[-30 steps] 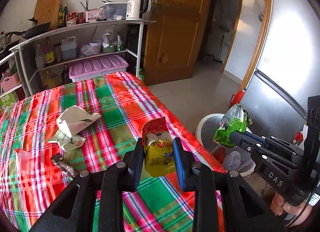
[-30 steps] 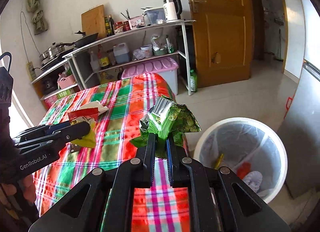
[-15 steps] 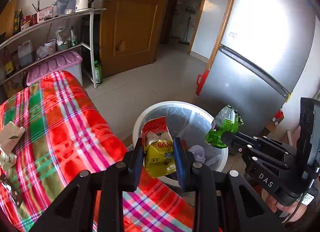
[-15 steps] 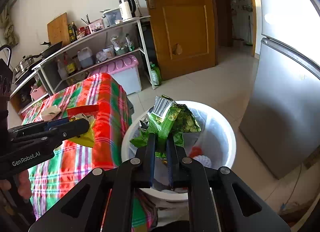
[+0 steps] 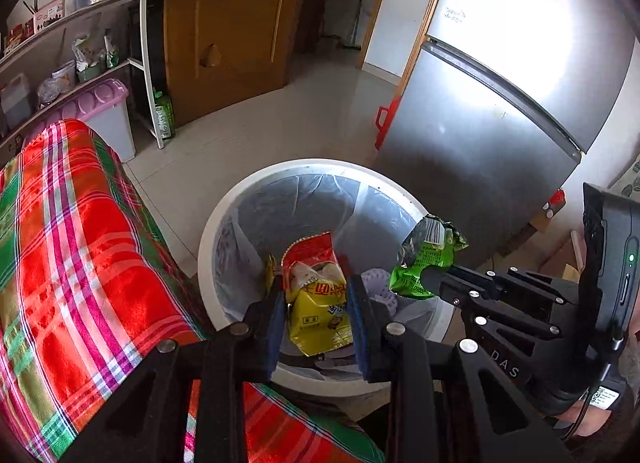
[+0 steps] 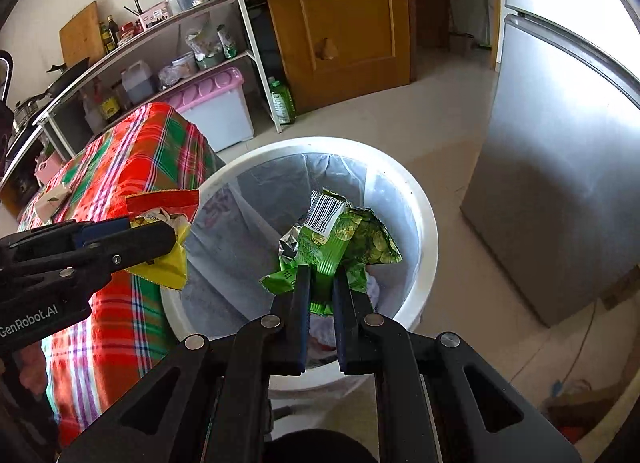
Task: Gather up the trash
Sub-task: 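Carry the green and yellow bags over the bin and open both tools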
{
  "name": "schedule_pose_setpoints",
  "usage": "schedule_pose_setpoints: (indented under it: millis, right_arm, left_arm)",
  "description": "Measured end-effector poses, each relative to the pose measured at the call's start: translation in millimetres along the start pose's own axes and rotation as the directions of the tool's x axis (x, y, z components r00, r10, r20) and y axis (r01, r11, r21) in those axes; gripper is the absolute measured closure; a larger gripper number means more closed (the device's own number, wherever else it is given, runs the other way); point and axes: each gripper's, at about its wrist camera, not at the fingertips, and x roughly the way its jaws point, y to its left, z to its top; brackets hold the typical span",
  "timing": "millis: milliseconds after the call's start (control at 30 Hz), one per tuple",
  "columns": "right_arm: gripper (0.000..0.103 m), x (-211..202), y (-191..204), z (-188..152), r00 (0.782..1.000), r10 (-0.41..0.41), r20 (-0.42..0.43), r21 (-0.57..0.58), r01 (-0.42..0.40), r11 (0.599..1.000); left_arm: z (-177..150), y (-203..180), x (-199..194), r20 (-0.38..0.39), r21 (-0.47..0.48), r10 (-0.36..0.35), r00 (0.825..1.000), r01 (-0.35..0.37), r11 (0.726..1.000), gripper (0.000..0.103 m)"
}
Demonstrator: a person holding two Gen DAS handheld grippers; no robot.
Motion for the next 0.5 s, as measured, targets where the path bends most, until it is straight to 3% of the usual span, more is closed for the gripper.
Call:
schedule_pose_setpoints:
  millis: [133, 200, 233, 367, 500]
  right_arm:
    - [0.092, 9.3, 0.3, 2.2, 1.000, 0.000, -0.022, -0.010, 0.000, 1.000]
    - [0.091, 12.4, 2.1, 3.2, 1.000, -0.007, -0.029, -0.026, 0.006, 1.000]
    - [0.090, 13.1, 3.4, 3.0, 0.999, -0.019, -0.028, -0.036, 0.018, 0.999]
    - [0.066, 15.6, 6.1, 2.5, 0.999, -0.023, -0.028, -0.040, 0.022, 0.999]
    - [0.064, 13.4, 7.0, 0.6, 0.999, -0.023, -0.022, -0.033, 0.023, 0.999]
  left_arm:
    - [2.7, 0.8, 6.8, -0.016, -0.007, 0.008, 1.000, -0.008, 1.000, 0.071]
    - [3.6, 5.3, 7.6, -0.023, -0.013, 0.010, 1.000, -0.010, 1.000, 0.065]
    - [3.5, 6.2, 7.7, -0.022, -0.018, 0.013, 1.000, -0.013, 1.000, 0.056]
    - [2.3, 11.9, 3.2, -0.016, -0.029, 0.015, 1.000, -0.016, 0.999, 0.050]
    - [1.5, 18.4, -4.0, -0.004, -0.044, 0.020, 1.000, -0.021, 0.999, 0.047]
